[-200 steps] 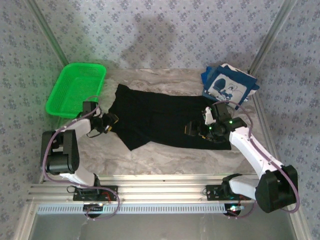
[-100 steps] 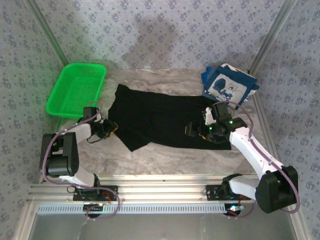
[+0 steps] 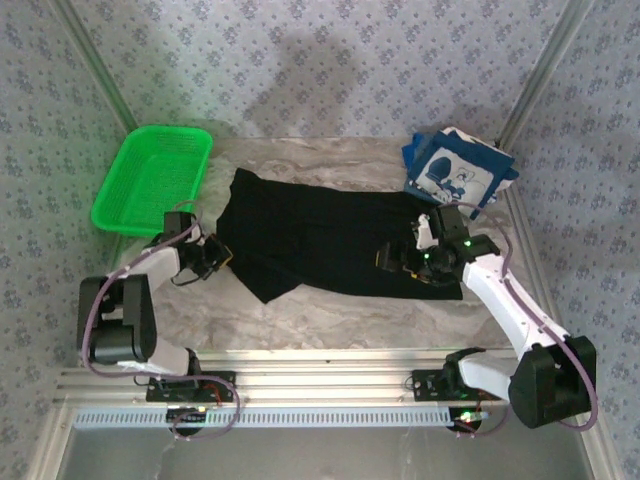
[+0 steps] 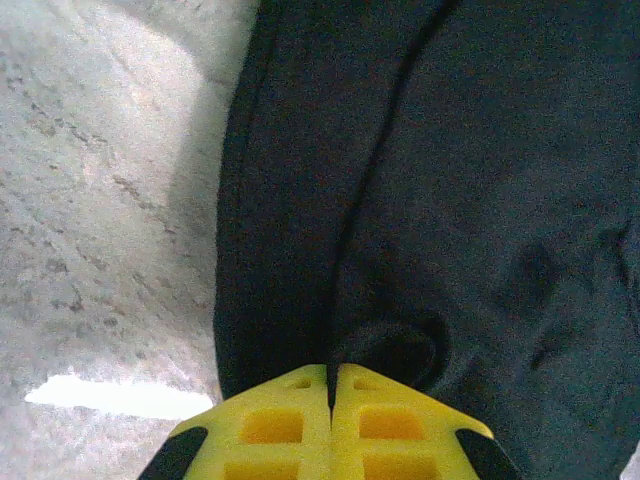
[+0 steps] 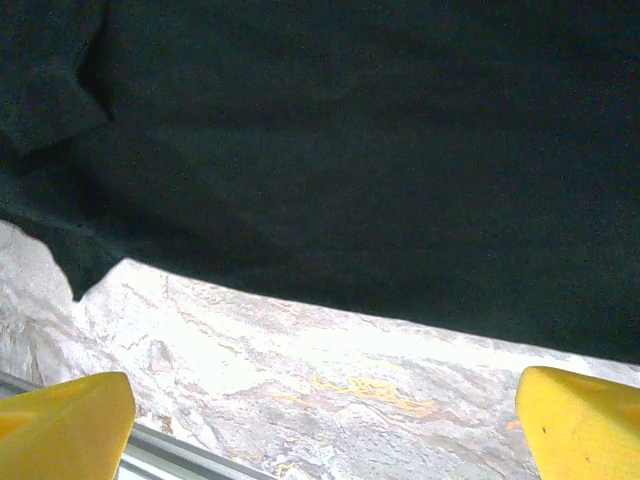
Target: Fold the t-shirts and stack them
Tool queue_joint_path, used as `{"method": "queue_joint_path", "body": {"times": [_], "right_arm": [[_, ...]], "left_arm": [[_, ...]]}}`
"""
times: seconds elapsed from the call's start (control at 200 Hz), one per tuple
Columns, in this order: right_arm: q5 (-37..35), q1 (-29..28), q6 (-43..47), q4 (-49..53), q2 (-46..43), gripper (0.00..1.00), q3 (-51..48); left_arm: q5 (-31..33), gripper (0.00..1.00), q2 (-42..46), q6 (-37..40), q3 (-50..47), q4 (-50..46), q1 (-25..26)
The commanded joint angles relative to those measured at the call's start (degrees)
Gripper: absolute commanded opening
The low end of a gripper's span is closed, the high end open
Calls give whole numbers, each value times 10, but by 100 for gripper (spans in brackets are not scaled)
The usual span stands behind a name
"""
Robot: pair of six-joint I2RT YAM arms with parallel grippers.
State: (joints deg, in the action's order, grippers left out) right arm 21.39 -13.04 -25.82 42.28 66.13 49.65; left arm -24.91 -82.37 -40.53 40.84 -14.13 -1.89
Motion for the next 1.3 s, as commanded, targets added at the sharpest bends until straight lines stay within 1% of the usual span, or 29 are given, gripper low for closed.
{"method": "queue_joint_path", "body": {"times": [0.0, 0.135, 0.205, 0.265, 0.375, 0.43, 0.5, 0.64, 0.78, 0.899, 0.954, 0.969, 1.069, 1.184, 1.299], "right_arm": [[-28, 49, 2, 51, -1, 100, 15], [-41, 159, -9, 89, 35, 100, 6], [-46, 202, -3, 96, 56, 100, 1], [-49, 226, 1, 97, 68, 99, -3], [-60, 257, 5, 93, 88, 98, -10], [-57, 271, 11, 89, 98, 98, -14], [-50, 278, 20, 82, 107, 97, -19], [-39, 279, 28, 66, 111, 97, -30], [-35, 279, 38, 72, 112, 97, -27], [-32, 279, 44, 78, 112, 97, -19], [-29, 279, 47, 80, 112, 97, -17], [-28, 279, 48, 81, 112, 97, -16], [-24, 280, 52, 83, 113, 97, -10], [-17, 279, 55, 78, 116, 97, -10], [-11, 280, 56, 70, 119, 97, -12]], "left_arm": [[16, 0, 67, 12, 23, -69, -2], [42, 0, 144, 16, 23, -134, -3], [43, 0, 171, 13, 19, -160, -3], [41, 0, 190, 11, 14, -178, -1], [59, 0, 234, 4, 5, -214, -1], [54, 0, 253, -7, -6, -219, 0], [43, 0, 265, -23, -27, -215, 2], [55, 3, 263, -30, -67, -219, 8], [67, 12, 273, -35, -88, -226, 8], [68, 15, 277, -39, -94, -241, 8], [69, 19, 280, -39, -95, -244, 8], [70, 20, 282, -40, -96, -258, 8], [72, 25, 301, -44, -103, -277, 9], [75, 27, 325, -51, -113, -288, 10], [83, 28, 335, -63, -125, -276, 12]]}}
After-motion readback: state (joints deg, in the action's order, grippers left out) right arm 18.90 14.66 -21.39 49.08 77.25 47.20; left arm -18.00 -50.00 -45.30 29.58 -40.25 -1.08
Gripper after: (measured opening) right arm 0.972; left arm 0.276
